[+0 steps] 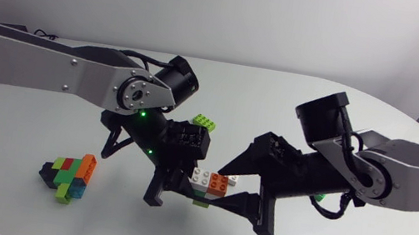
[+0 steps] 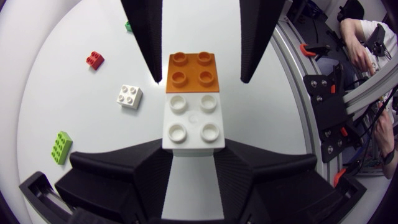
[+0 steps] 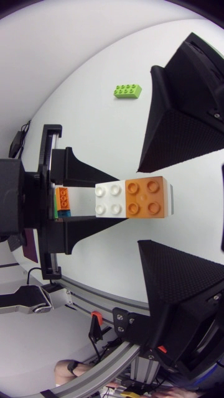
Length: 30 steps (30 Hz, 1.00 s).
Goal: Separate the duplo bricks
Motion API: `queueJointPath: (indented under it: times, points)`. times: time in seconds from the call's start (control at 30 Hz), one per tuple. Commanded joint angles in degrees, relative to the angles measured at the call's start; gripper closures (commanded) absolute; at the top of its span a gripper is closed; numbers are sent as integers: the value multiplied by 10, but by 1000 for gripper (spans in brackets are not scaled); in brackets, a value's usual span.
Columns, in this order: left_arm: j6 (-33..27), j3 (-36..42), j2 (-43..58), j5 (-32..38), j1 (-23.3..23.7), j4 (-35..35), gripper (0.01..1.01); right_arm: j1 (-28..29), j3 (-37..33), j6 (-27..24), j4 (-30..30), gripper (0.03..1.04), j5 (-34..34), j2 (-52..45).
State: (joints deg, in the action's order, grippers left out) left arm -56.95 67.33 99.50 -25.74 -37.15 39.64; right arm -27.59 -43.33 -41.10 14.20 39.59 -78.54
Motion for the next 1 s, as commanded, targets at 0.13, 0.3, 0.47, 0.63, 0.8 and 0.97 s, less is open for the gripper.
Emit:
queueJointPath:
  times: [0.13,0.3,0.47,0.63,0.8,0.97]
  points:
    - [4,13,5,-3,1,-2,675,-6,12,14,-14,497,-6,-14]
    - [3,13,4,-3,1,-2,675,-11,13,15,-15,752,-7,-17]
    - [3,14,3,-3,1,-2,675,-12,11,15,-15,764,-7,-24]
    - [4,6,2,15,-4,-8,675,0,-20,26,25,774,27,-31]
    - [6,0,-4,19,-10,-15,675,23,-60,30,71,779,58,-57]
    - [7,-4,-8,22,-12,-15,675,44,-79,32,89,779,80,-77]
